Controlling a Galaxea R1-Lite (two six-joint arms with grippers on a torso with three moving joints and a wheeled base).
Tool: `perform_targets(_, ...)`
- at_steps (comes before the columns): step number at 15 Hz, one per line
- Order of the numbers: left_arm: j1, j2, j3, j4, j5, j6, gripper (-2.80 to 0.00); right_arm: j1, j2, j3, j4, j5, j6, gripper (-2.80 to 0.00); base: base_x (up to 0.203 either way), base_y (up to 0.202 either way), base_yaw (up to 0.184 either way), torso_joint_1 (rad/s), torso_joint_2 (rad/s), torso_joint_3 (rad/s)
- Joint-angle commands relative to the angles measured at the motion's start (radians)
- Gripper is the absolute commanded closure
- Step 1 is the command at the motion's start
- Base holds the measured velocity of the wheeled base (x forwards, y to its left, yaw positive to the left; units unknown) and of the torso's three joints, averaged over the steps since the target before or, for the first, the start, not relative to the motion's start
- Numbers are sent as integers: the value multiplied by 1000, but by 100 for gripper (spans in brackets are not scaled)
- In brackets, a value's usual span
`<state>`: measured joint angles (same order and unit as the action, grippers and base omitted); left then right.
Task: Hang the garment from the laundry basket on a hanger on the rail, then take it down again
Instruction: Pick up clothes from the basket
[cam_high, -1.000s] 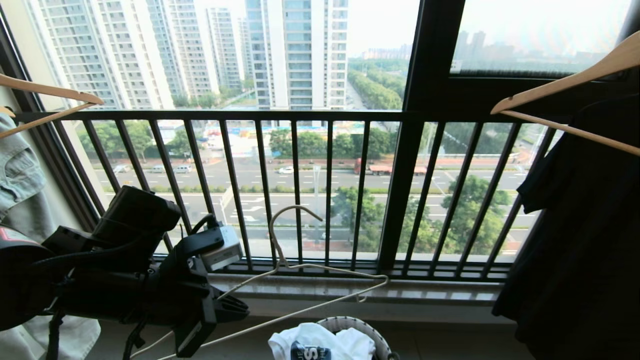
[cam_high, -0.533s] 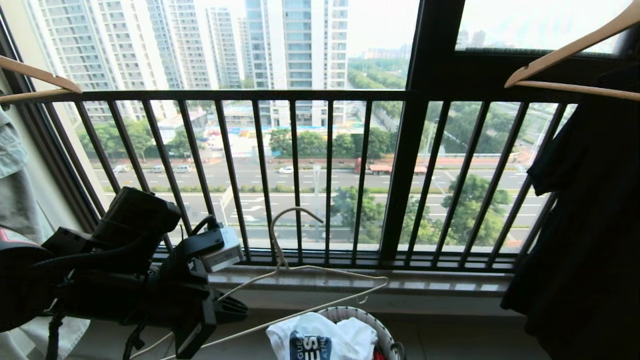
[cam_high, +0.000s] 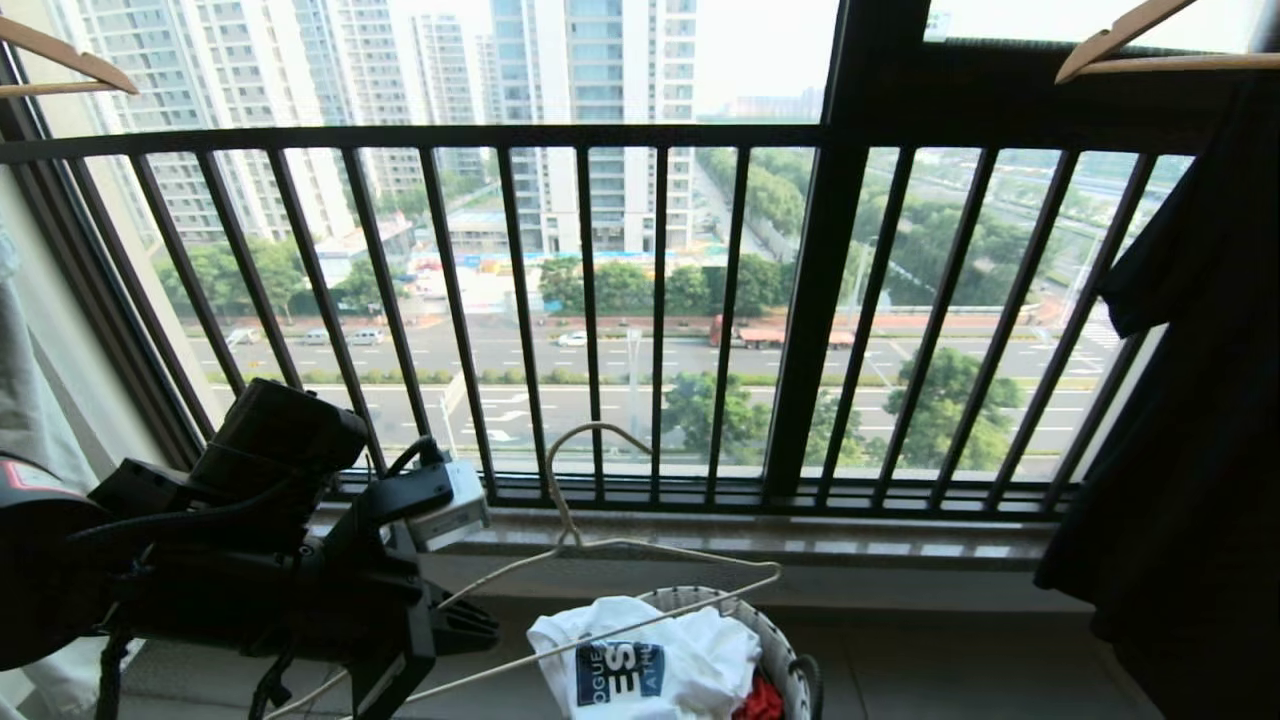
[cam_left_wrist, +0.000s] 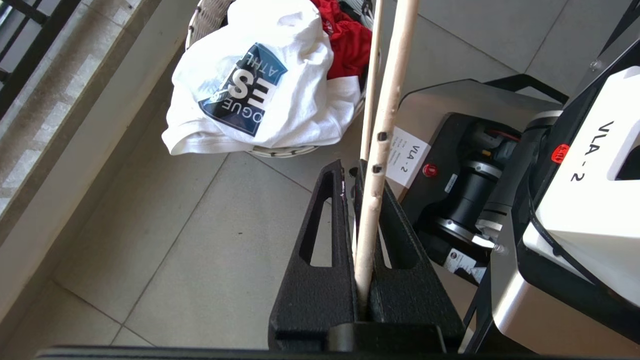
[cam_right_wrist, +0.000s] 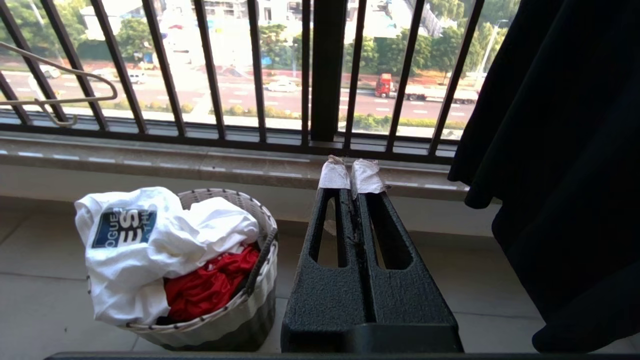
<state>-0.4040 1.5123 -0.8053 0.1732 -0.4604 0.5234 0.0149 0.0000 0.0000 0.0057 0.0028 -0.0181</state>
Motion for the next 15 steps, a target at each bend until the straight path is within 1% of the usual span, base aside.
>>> perform_targets(1,-1,2,2,0,-4,3,0,0,0,0,0,0,0,0,0,0,0,-180,491,300)
perform_targets(8,-1,0,0,0,-3,3,0,0,0,0,0,0,-2,0,0,0,0,-151,476,320)
perform_targets(15,-1,0,0,0,-3,3,0,0,0,0,0,0,0,0,0,0,0,-86,442,356)
